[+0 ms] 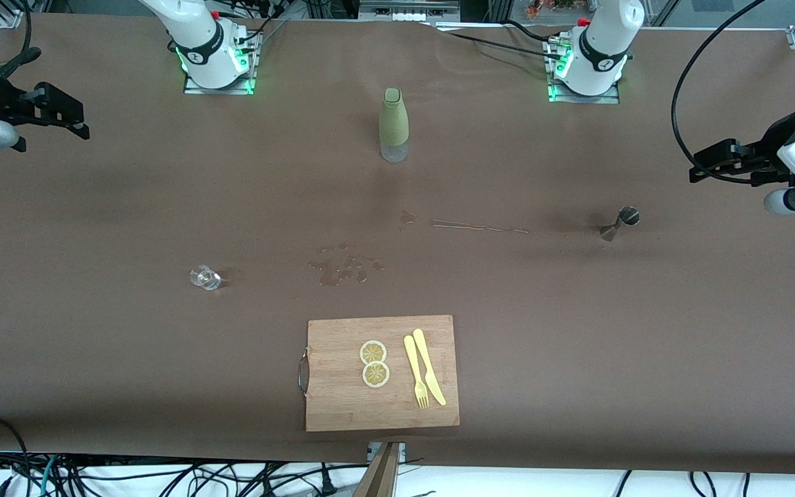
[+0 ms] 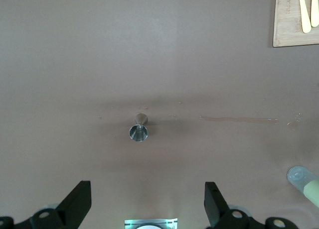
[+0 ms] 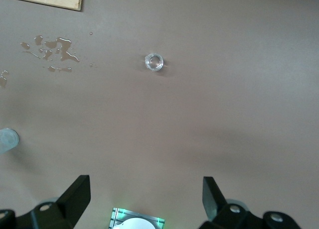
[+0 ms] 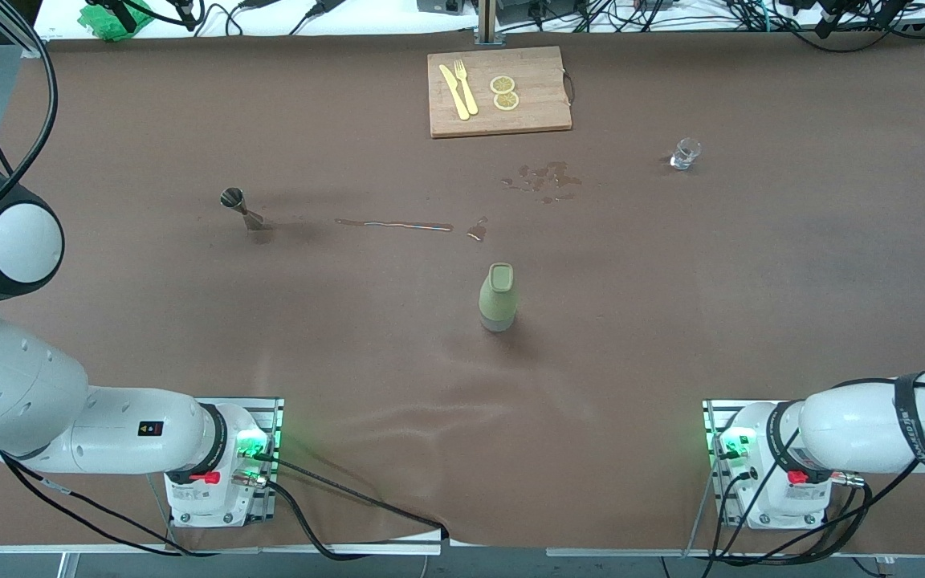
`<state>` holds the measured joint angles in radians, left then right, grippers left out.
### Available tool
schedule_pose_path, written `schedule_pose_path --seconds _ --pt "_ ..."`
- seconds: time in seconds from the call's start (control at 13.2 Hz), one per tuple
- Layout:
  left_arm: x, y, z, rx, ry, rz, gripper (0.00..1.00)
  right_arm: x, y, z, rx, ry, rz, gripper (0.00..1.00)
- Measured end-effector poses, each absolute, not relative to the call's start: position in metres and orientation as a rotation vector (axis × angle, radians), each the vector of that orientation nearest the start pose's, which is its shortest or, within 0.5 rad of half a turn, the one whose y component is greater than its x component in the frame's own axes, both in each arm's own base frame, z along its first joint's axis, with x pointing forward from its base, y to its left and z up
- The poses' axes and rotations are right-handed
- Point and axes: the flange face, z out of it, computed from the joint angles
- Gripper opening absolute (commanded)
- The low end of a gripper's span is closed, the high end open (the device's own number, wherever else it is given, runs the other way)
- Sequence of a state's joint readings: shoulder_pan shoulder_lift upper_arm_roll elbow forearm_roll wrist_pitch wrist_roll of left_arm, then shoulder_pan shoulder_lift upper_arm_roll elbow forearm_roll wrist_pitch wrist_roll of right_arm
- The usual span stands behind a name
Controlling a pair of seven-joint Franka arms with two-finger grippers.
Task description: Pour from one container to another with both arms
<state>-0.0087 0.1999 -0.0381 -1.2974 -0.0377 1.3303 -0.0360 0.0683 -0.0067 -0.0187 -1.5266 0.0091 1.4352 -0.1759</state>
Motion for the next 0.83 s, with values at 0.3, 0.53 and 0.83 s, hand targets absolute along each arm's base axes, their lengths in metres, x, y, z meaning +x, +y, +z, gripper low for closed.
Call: schedule_pose_path --seconds 0.3,0.53,0.83 --pt "0.5885 -0.0352 0.6182 -3.168 0.041 0.263 1.0 0.5406 0.028 0.6318 -3.103 -0.353 0.147 1.0" --pt "0.5885 -0.0349 0.6207 -3.169 0.041 0.254 1.0 0.5411 0.0281 0.631 -3.102 -0.353 0.15 1.0" --pt "0.5885 -0.0351 0.6227 -3.17 0.041 0.247 1.0 0.5408 0.028 0.6319 -3.103 -0.353 0.147 1.0"
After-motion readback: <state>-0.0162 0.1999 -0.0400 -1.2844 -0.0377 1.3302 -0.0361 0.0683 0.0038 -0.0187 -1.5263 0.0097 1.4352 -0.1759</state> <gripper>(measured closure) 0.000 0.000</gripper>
